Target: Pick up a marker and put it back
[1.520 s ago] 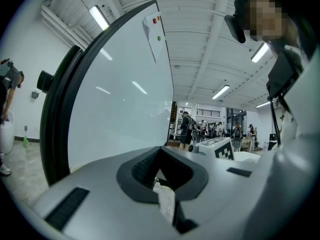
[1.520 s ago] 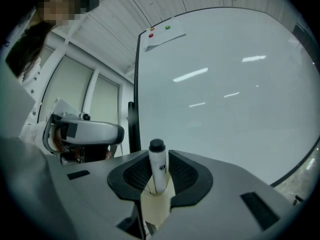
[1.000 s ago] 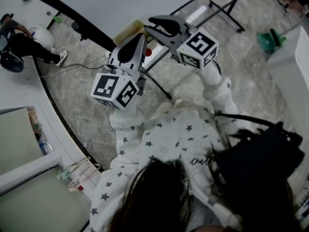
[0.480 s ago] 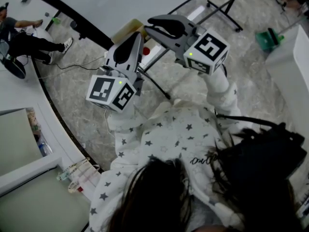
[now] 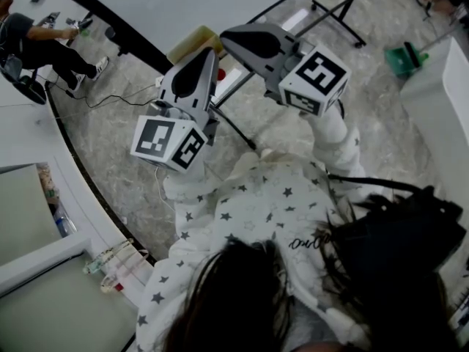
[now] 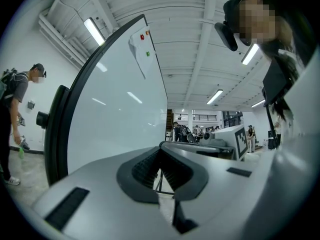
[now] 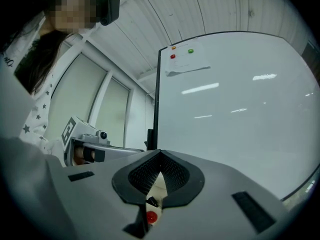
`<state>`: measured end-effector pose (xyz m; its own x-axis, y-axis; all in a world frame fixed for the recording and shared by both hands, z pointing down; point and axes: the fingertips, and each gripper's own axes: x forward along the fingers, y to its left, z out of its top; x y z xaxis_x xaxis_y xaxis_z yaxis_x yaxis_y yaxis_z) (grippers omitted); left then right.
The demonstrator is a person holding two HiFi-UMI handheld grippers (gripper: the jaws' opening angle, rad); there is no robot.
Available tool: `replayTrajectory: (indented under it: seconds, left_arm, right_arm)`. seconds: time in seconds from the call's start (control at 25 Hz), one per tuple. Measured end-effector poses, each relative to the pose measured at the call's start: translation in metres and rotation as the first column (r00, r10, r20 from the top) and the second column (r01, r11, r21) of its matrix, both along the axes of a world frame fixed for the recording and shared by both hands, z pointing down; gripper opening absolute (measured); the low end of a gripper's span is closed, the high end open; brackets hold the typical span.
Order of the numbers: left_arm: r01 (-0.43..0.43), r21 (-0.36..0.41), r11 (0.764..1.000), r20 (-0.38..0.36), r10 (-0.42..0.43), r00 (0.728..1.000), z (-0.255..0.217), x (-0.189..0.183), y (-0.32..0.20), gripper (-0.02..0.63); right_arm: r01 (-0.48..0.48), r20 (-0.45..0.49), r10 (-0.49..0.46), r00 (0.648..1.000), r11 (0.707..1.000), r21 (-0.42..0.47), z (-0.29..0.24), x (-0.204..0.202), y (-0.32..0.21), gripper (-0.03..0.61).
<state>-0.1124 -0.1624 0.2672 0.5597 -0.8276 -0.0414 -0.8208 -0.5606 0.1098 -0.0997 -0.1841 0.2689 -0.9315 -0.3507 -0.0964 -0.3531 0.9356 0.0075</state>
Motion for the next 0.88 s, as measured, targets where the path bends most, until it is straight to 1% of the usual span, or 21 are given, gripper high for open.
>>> replayTrajectory:
  seconds: [0.44,0.88]
  left_arm:
    - [0.014,-0.004,1.0,0.001,-0.014,1.0,0.0025,-0.0028,0.0014,0.0]
    - [0.01,-0.006,1.0,0.008,-0.01,1.0,0.004,-0.0017,-0.0007,0.0]
  right_arm:
    - [0.007,-0.012,-0.007,1.0,1.0,-0.017,0.007,-0.0027,-0.0019,0.006]
    - [0.004,-0.003,-0.004,1.0,1.0,-0.019,0.0062,-0.0027,-0.0038,0.006]
